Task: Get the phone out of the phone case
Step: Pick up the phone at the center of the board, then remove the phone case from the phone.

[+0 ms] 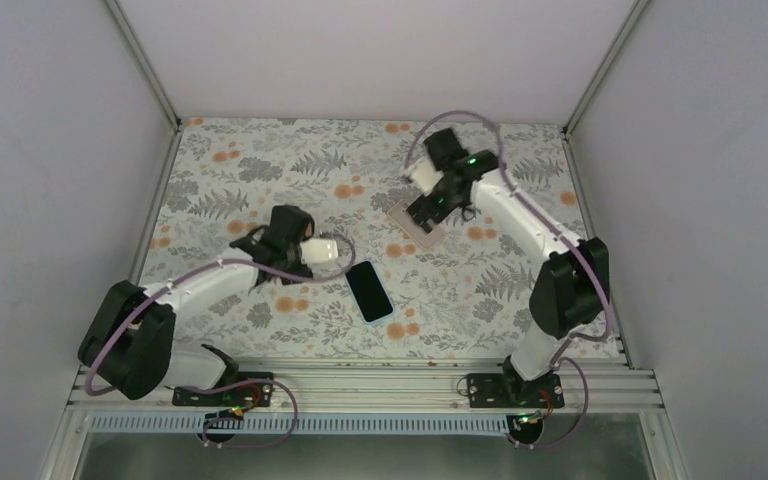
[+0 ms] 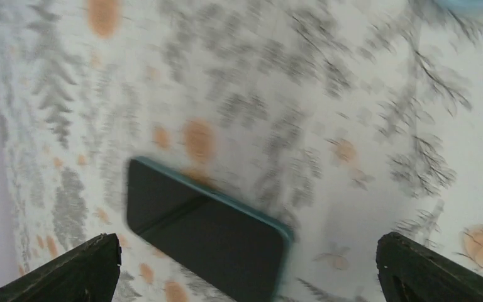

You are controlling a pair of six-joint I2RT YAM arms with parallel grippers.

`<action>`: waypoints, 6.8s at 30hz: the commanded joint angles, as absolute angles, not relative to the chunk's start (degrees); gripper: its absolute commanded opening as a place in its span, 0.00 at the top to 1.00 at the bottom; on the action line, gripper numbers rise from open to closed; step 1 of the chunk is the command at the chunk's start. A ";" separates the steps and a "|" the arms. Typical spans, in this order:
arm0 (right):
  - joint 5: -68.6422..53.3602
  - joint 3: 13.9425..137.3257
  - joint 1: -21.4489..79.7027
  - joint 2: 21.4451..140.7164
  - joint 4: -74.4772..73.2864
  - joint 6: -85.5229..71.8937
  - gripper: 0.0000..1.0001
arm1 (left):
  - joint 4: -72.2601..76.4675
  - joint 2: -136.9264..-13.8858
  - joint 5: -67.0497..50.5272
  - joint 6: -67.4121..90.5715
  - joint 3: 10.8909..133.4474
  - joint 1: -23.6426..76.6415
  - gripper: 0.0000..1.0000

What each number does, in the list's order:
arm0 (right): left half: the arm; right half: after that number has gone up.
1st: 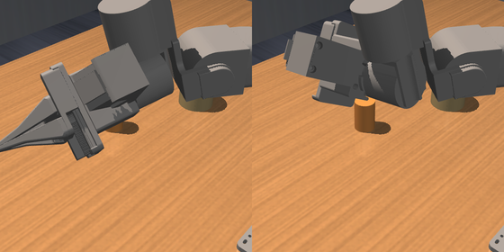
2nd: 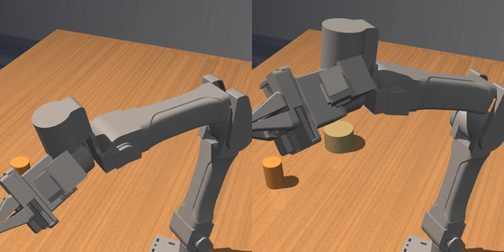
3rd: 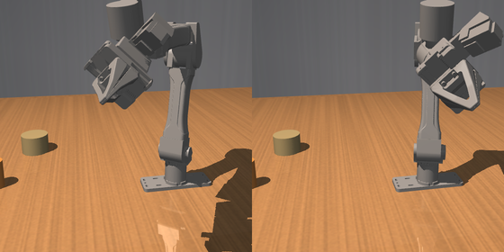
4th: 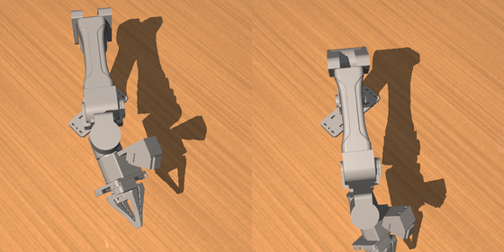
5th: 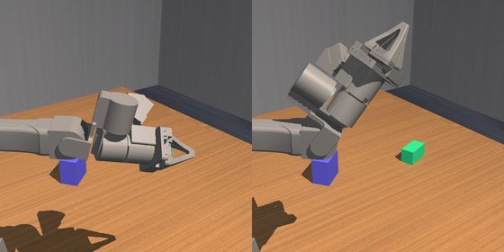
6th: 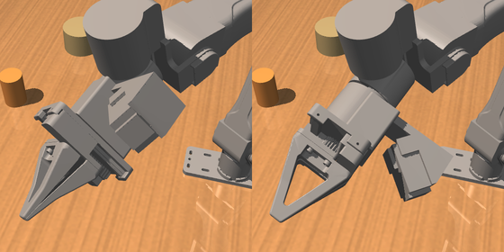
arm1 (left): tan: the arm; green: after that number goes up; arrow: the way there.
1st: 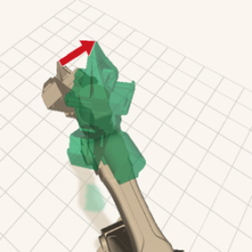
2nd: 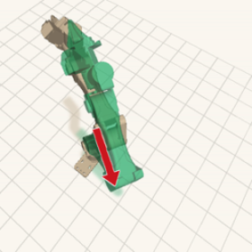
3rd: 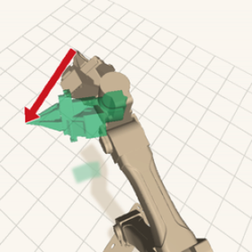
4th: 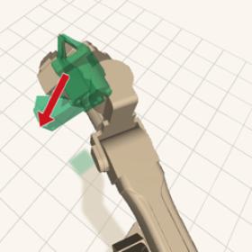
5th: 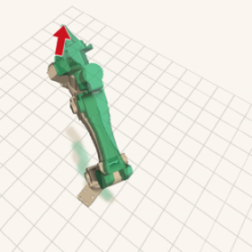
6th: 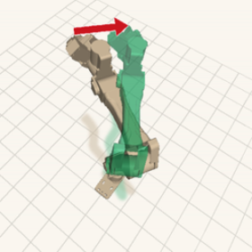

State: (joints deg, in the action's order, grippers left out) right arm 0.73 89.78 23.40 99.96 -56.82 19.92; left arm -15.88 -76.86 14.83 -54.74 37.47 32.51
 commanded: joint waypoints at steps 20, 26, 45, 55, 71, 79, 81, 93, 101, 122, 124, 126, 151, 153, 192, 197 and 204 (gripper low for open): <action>8.39 70.79 61.25 108.01 -31.69 16.17 0.00 | -36.62 -69.47 -6.22 -40.61 65.37 11.70 0.00; 15.94 65.37 61.65 105.61 -28.00 18.69 0.00 | -36.31 -68.18 -6.07 -40.17 64.06 11.14 0.00; 10.45 53.61 51.83 97.52 -26.90 18.91 0.00 | -36.21 -71.56 -11.28 -38.35 64.52 10.05 0.00; 1.07 53.93 47.10 101.08 -27.99 26.16 0.00 | -36.25 -71.50 -13.24 -38.22 62.98 10.04 0.00; -6.84 58.68 44.65 109.58 -34.78 30.50 0.09 | -43.61 -73.24 -22.78 -38.99 65.05 10.13 0.00; -7.03 58.10 44.73 106.03 -34.74 28.67 0.49 | -44.21 -77.40 -25.03 -37.57 64.71 10.11 0.00; -6.12 58.47 44.82 104.00 -33.90 27.91 0.56 | -44.59 -78.85 -26.23 -36.65 65.39 10.11 0.00; -1.27 63.23 48.13 91.05 -26.53 26.87 0.66 | -58.89 -93.13 -44.35 -39.56 78.02 10.27 0.00; 1.35 69.49 51.03 93.41 -24.40 26.72 0.71 | -65.43 -101.27 -52.96 -39.80 83.92 10.36 0.00; 6.56 79.48 52.91 100.58 -18.65 27.16 0.69 | -77.70 -109.20 -59.65 -47.35 89.74 11.54 0.36; 6.76 80.15 53.03 100.66 -18.80 27.07 0.69 | -77.78 -109.41 -59.43 -47.12 89.55 11.53 0.59; 6.83 80.33 53.15 100.62 -18.89 27.10 0.69 | -77.70 -109.38 -59.24 -46.96 89.52 11.54 0.77; -25.89 72.60 34.49 85.44 -31.07 29.47 0.07 | -77.78 -96.65 -54.26 -51.75 90.14 13.18 0.98; -25.88 72.46 33.84 86.26 -30.43 29.28 0.09 | -77.78 -95.32 -54.64 -51.92 90.03 13.60 0.98; -29.83 78.23 23.40 95.73 -29.63 33.06 0.17 | -77.87 -86.52 -53.78 -49.29 87.57 21.53 0.98; -28.83 80.48 20.67 99.17 -30.71 35.00 0.17 | -77.87 -84.69 -53.04 -47.40 88.69 24.14 0.98; -28.62 82.05 18.25 100.80 -29.33 34.65 0.18 | -77.87 -84.16 -53.93 -46.53 88.96 26.85 0.98</action>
